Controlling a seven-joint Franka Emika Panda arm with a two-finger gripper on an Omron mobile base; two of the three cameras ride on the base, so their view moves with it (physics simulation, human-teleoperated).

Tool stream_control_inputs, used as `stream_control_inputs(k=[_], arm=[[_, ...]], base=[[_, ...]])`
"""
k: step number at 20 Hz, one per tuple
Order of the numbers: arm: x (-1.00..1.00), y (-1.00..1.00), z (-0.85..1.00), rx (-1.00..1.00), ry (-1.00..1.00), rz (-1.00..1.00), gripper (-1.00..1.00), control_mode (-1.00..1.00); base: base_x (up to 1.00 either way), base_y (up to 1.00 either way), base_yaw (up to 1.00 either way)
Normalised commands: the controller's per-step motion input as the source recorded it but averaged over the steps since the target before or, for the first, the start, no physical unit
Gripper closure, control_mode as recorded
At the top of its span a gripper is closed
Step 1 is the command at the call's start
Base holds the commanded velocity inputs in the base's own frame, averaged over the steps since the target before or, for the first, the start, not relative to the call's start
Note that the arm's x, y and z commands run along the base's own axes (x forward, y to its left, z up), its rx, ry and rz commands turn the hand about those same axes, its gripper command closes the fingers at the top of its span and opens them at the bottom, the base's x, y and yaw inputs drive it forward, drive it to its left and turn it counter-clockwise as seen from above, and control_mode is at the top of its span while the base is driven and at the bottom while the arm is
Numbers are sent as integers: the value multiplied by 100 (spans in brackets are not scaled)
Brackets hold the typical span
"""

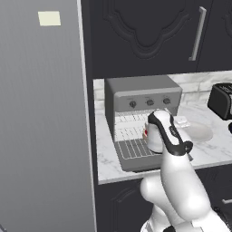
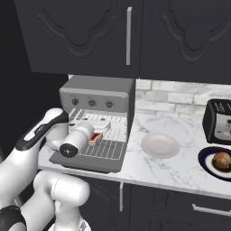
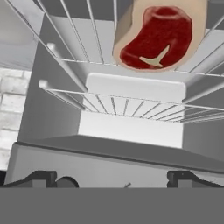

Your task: Open the toaster oven door. Place the bread on the top rack in the toaster oven and place the steak on the bottom rack.

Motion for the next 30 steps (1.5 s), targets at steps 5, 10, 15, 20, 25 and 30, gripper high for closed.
stream_control_inputs(k=[5, 10, 15, 20, 25, 30], arm=[[3, -1, 12, 3, 0, 2, -100, -100], [9, 0, 0, 2, 3, 1, -100, -100], [16, 0, 0, 2, 4, 1, -100, -100], [28, 0, 0, 2, 4, 1, -100, -100], [27, 0, -13, 0, 6, 2, -100, -100], [17, 0, -29, 0, 14, 1, -100, -100]], base=[[0, 0, 0], [0, 0, 0], [0, 0, 0], [0, 0, 0], [0, 0, 0], [0, 0, 0]])
